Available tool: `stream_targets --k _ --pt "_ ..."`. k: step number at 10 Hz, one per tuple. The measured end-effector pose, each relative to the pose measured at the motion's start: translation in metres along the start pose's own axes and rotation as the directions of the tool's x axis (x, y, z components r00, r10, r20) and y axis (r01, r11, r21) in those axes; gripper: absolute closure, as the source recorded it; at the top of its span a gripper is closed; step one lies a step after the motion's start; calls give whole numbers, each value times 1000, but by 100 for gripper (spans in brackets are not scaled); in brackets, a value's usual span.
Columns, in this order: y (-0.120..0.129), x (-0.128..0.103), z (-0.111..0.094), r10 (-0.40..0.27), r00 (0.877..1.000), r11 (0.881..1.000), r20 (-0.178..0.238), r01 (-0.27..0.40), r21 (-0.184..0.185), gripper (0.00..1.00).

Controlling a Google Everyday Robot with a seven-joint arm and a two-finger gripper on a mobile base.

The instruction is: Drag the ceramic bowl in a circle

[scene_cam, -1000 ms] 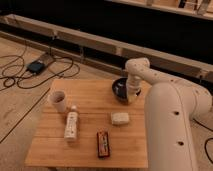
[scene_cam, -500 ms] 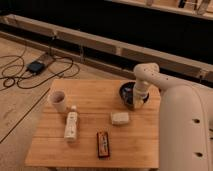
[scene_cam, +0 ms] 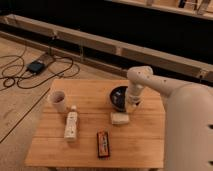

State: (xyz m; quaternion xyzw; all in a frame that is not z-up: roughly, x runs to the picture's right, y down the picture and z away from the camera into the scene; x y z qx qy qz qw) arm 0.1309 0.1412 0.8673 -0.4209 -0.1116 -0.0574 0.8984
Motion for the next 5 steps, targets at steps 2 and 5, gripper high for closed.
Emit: stream_targets --k 2,5 --pt "-2 -25 4 -48 998 999 34 48 -1 78" --pt "-17 -41 1 -61 993 998 99 58 40 48"
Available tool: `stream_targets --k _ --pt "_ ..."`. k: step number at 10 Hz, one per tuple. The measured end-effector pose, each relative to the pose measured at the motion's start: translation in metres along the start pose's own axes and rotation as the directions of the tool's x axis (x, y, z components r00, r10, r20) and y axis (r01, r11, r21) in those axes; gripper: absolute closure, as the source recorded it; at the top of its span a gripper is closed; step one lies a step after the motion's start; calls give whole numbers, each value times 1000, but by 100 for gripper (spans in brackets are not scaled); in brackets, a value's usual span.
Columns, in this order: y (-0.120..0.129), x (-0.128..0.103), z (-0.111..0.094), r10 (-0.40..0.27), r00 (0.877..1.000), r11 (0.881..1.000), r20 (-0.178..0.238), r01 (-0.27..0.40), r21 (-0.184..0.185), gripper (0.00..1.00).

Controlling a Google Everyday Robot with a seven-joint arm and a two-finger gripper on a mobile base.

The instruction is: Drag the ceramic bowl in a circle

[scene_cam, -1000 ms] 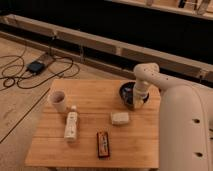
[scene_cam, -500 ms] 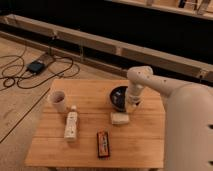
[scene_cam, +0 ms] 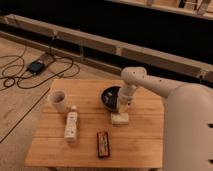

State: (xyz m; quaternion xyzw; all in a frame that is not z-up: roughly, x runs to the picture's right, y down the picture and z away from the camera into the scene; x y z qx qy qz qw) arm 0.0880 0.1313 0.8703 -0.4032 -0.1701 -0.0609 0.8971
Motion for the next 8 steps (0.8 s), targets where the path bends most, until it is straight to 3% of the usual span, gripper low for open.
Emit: stream_targets --k 2,8 --pt "-10 -3 -4 0 999 1000 32 -1 32 34" --pt "-9 -3 -3 0 999 1000 33 -1 27 33"
